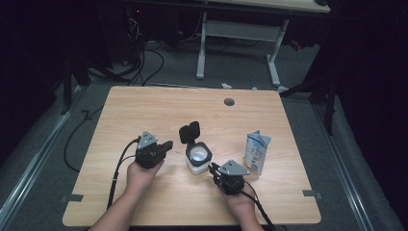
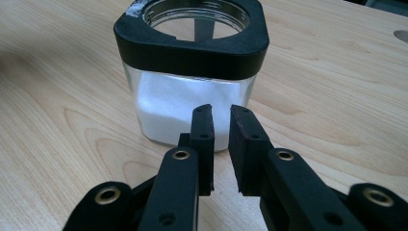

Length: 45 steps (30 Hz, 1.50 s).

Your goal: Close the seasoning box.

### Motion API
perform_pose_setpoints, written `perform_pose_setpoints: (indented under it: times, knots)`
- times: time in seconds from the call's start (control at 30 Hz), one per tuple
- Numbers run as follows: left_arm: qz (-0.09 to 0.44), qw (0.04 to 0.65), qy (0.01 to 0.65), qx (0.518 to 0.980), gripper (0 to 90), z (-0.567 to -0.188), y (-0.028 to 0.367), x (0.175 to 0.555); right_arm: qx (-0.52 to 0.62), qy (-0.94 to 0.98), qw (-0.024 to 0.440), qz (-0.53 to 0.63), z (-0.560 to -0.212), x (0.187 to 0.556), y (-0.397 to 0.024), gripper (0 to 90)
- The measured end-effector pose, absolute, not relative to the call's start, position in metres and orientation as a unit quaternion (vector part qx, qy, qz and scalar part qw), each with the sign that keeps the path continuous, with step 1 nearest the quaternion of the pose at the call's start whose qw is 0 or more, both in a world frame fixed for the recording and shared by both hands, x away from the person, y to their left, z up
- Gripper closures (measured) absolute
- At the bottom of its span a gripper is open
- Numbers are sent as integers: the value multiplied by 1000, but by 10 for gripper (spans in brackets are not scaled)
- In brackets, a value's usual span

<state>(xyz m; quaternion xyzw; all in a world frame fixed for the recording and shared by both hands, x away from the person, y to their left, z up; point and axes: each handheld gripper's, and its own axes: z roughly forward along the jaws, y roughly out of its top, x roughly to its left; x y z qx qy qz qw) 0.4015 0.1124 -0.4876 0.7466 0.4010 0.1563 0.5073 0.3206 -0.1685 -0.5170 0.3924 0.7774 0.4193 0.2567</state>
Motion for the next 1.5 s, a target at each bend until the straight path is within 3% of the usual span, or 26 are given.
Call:
perform_pose_setpoints:
  times: [0.27, 1.5]
  knots:
    - [167, 514, 390, 745, 900, -475, 100, 408, 390, 775, 253, 428, -516, 319, -168, 898]
    - [158, 529, 381, 741, 900, -464, 86, 406, 379, 774, 262, 434, -514, 319, -162, 897]
